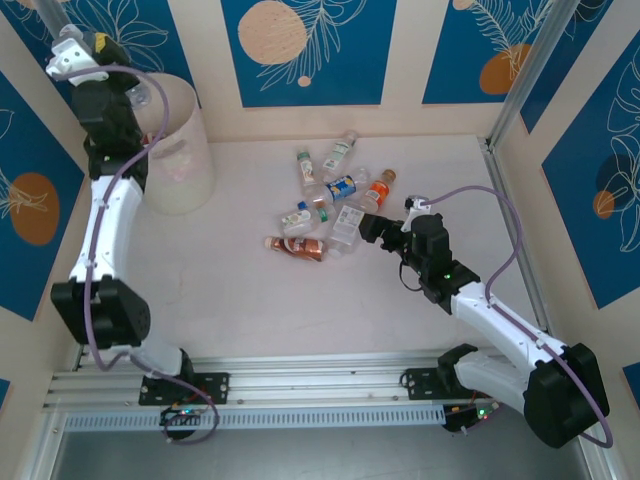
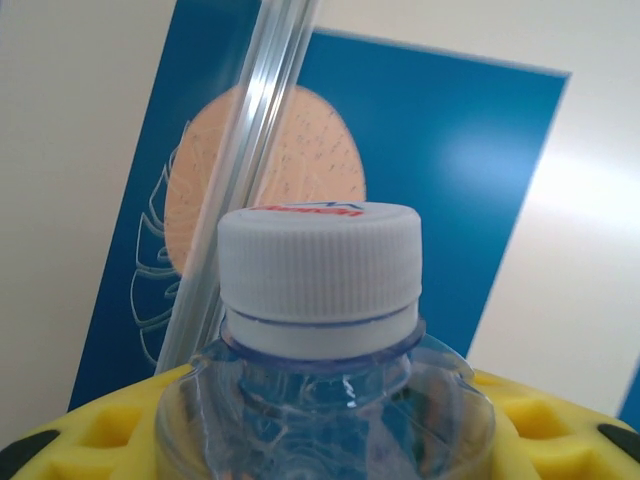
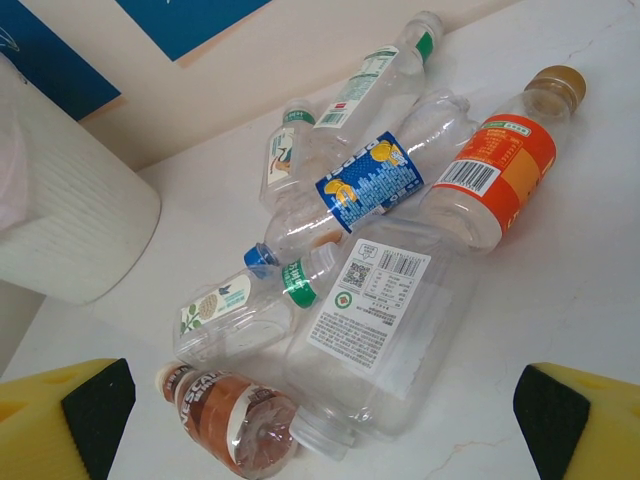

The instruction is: Put the plastic bottles in the bin

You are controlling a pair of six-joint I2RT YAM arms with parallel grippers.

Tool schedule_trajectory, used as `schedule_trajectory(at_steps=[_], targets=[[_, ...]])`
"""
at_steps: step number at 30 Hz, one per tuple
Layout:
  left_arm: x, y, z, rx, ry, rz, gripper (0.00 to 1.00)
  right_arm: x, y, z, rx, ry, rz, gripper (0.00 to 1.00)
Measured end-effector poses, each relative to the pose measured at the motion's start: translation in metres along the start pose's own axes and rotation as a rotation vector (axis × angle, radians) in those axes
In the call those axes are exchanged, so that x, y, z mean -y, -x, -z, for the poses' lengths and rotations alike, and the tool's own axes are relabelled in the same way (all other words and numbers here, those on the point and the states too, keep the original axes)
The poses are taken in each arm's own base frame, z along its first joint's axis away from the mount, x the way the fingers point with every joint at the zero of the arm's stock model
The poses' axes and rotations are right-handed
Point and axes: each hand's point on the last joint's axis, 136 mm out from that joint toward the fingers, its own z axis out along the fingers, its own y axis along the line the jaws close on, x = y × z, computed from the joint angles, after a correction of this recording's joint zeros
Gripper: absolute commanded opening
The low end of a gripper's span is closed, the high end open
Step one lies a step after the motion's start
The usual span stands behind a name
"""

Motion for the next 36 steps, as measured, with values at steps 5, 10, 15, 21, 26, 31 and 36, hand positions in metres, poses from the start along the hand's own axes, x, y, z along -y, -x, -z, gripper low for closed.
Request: schedule_trajectory(at_steps=[5, 10, 15, 21, 26, 31, 36], targets=[[-0.018, -0.068, -0.025, -0.191, 0.075, -0.011, 0.0, 0.001, -0.001, 0.0, -0.003, -0.002, -0.007, 1.0], [-0.032, -0.128, -0.023, -0.371, 0.128, -0.033, 0.0, 0.002, -0.002, 0.0, -0.009, -0.009, -0.007, 0.99], [-0.041, -0.156, -0.019, -0.452, 0.154, -0.048, 0.24, 0.004, -0.004, -0.001, -0.013, -0.018, -0.006, 1.0], [-0.044, -0.183, -0.009, -0.548, 0.156, -0.033, 0.86, 0.008, -0.008, -0.004, -0.028, -0.033, -0.005, 1.0], [-0.051, -0.187, 0.001, -0.59, 0.199, -0.01, 1.0, 0.009, -0.009, -0.003, -0.033, -0.037, -0.005, 0.99], [-0.047, -0.162, 0.011, -0.567, 0.185, 0.02, 1.0, 0.009, -0.01, -0.004, -0.034, -0.037, -0.008, 0.99], [-0.04, -0.131, 0.023, -0.527, 0.151, 0.052, 1.0, 0.009, -0.01, -0.003, -0.034, -0.037, -0.008, 1.0]])
